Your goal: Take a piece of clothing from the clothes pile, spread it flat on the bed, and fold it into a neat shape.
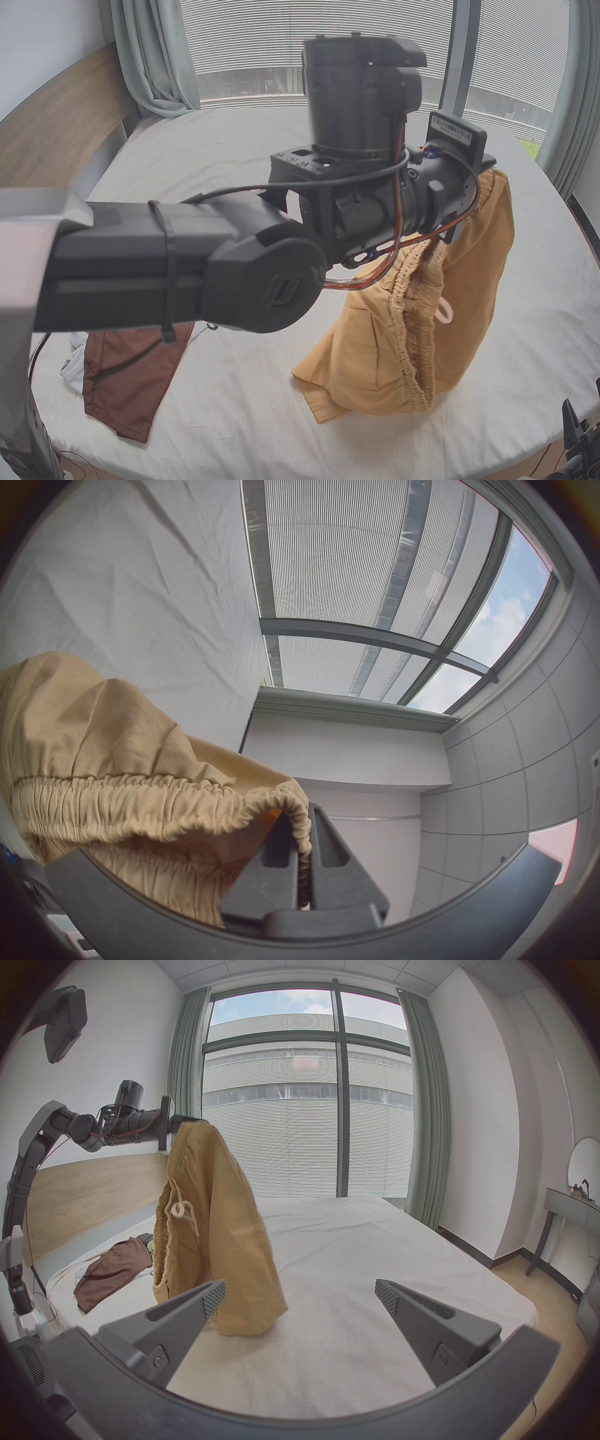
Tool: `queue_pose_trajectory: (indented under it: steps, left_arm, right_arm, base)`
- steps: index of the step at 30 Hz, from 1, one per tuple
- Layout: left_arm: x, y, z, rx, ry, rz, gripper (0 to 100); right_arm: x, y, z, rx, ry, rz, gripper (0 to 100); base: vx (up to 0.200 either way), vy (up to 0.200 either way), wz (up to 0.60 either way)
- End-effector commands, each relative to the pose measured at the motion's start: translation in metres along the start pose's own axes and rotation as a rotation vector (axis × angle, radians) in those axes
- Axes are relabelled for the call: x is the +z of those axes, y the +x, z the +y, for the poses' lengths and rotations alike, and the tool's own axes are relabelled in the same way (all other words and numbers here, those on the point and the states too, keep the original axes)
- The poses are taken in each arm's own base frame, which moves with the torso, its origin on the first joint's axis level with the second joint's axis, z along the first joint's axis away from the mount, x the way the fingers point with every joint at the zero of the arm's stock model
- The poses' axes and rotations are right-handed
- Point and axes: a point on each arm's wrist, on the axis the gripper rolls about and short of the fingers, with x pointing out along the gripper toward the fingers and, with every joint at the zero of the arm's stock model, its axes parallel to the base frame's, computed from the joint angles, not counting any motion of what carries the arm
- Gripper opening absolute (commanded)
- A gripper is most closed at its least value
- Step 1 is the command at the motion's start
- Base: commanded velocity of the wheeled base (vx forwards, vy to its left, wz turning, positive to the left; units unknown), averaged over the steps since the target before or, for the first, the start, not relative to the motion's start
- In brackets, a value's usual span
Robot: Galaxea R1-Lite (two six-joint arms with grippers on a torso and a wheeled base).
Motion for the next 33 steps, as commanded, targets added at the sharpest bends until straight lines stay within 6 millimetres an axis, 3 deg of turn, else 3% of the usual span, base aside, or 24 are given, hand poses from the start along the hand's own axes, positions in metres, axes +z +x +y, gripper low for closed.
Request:
queue_pose_trajectory:
  steps: [1, 7, 8, 16, 25, 33]
  left_arm:
    - [-0.002, -0.005, -0.020, -0.049, -0.009, -0.002, 0]
    - [0.010, -0.034, -0.020, 0.011, -0.010, -0.034, 0]
    - [0.016, -0.050, -0.008, 0.071, -0.001, -0.047, 0]
    - [0.037, -0.091, 0.037, 0.136, 0.139, -0.093, 0]
    - [0.058, -0.115, 0.074, 0.163, 0.229, -0.147, 0]
    - [0.069, -0.135, 0.090, 0.158, 0.284, -0.203, 0]
  right_arm:
    - [-0.005, 0.000, 0.000, 0.000, 0.000, 0.000, 100]
    - [-0.005, 0.000, 0.000, 0.000, 0.000, 0.000, 100]
    - [-0.005, 0.000, 0.000, 0.000, 0.000, 0.000, 100]
    - [-0.005, 0.000, 0.000, 0.000, 0.000, 0.000, 100]
    - [-0.005, 0.000, 0.000, 0.000, 0.000, 0.000, 100]
    - [-0.005, 0.000, 0.000, 0.000, -0.002, 0.000, 100]
  base:
    - [0.000, 0.000, 0.00]
    - [0.000, 0.000, 0.00]
    - [0.000, 0.000, 0.00]
    - [0.000, 0.000, 0.00]
    - [0.000, 0.000, 0.00]
    - [0.000, 0.000, 0.00]
